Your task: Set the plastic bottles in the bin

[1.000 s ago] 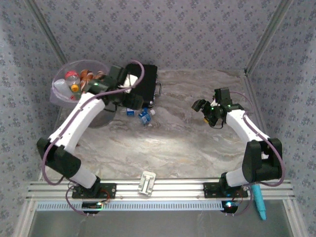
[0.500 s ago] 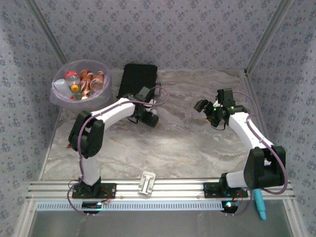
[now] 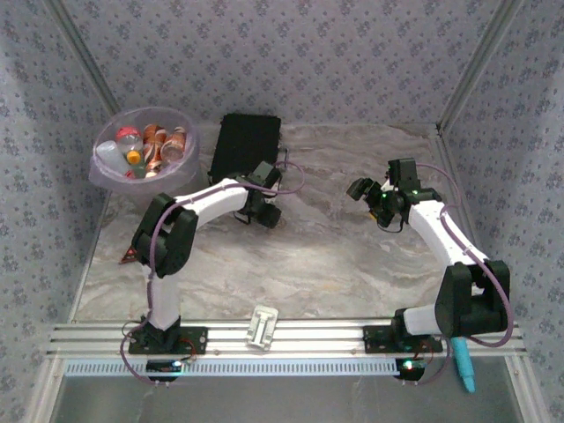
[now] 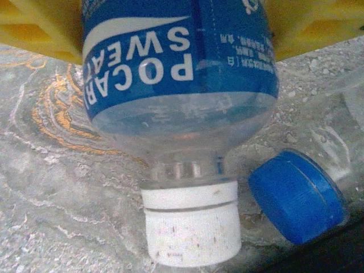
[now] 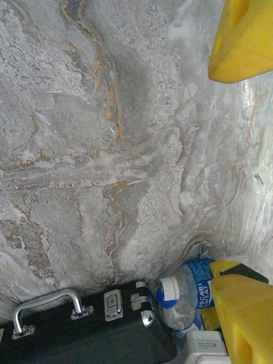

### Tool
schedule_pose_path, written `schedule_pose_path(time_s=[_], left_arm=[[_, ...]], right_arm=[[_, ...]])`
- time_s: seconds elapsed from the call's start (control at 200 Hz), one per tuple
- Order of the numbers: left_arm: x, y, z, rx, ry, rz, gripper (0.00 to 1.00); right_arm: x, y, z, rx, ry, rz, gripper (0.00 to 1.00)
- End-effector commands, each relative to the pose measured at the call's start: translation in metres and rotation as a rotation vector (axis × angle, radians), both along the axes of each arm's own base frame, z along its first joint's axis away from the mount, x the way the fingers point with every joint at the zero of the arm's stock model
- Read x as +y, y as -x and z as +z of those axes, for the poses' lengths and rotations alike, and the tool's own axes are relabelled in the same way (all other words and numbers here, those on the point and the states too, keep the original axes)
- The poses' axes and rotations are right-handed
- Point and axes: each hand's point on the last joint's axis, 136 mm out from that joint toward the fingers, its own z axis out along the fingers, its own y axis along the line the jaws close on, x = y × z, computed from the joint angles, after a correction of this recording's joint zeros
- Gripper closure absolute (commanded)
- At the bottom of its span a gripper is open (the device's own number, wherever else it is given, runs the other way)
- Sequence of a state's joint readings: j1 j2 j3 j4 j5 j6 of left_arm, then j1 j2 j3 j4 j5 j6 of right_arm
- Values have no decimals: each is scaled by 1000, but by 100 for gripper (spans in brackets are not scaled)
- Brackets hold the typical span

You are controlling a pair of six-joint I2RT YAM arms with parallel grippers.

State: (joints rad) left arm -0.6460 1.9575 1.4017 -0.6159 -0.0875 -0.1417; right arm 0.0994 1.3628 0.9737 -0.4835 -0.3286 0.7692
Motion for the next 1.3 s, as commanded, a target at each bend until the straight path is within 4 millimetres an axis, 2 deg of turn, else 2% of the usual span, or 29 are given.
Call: schedule_pose_path(time_s=[0.0,0.1,0.235,0.275,0.355,0.47,0.545,0.605,0.67,0.77,0.91,1.029,1.179,1.299], left_arm=[[-6,-3,11,-26,10,-1,33],[-9,-4,31,-45,43,12,35],[-20,-9,87,-119,155,25,37],[-24,-14,112,-161,195,24,37],[-20,-12,154,-202,225,21,38],[-9,-14,228,-327,302,25,41],[11,-16,273,-422,342,67,42],[37,-17,305,-490,368,131,44],[73,-18,334,-557,388,226,47],[134,-12,367,-656,375,376,48],[224,6,391,-782,286,611,52],[278,14,385,-818,248,769,57],[321,12,368,-806,197,881,58],[335,-4,353,-801,221,904,60]], right_arm=[[-4,5,-2,8,7,-5,11],[-4,4,0,3,7,-5,11],[-4,2,0,0,6,-6,11],[-3,2,0,1,4,-4,11],[-2,1,-1,3,-1,-2,11],[-2,2,-2,4,0,1,11],[-2,2,-3,6,0,1,11],[-2,3,-5,8,0,1,11],[-3,3,-6,10,0,0,11],[-2,3,-6,11,-2,4,11],[-2,1,-7,9,-4,7,11],[0,0,-9,14,-14,10,11],[1,0,-10,13,-17,16,11],[2,0,-8,12,-19,20,11]])
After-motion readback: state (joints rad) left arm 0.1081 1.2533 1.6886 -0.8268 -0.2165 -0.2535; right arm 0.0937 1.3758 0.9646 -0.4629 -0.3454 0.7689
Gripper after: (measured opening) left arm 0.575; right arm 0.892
